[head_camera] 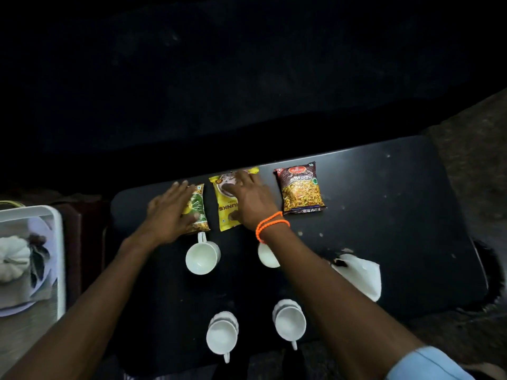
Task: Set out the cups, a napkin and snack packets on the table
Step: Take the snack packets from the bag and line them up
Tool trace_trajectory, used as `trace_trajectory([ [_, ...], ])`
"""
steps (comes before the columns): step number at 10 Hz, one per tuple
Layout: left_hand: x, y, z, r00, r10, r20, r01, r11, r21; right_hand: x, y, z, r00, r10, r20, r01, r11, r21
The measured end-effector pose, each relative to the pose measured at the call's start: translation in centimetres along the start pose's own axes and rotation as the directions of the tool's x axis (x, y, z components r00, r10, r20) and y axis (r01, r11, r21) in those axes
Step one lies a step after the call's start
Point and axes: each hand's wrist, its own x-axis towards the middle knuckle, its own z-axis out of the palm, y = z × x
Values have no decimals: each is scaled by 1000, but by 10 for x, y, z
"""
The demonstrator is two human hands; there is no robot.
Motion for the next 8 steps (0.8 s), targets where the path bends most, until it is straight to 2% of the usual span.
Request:
trace_trajectory([
  [1, -12, -11, 5, 999, 14, 36, -12, 999, -40, 0, -7, 14, 998, 56, -33, -56, 998, 11],
  [2, -13, -13, 6, 1000, 21, 18, -20, 998, -61, -4, -9, 15, 999, 39, -6, -39, 999, -15],
  [3, -15, -19, 7, 1000, 0, 2, 0, 997, -76, -10, 3, 0, 992, 97, -82, -100, 995, -29],
  [4, -18, -23, 8, 1000, -8, 1, 8, 997, -72, -17, 33, -16, 924, 286, -255, -306, 951, -40],
  [5, -18, -28, 7, 1000, -14, -2, 14, 998, -65, -24, 65, -21, 872, 435, -225, -456, 888, -52],
  [7, -22, -32, 0, 1000, -19, -13, 18, 999, -45, -33, 73, -21, 897, 411, -162, -431, 895, -118],
  [8, -25, -20, -15, 990, -30, -139, 17, 995, -93, -34, 62, -34, 895, 390, -218, -415, 906, -82],
])
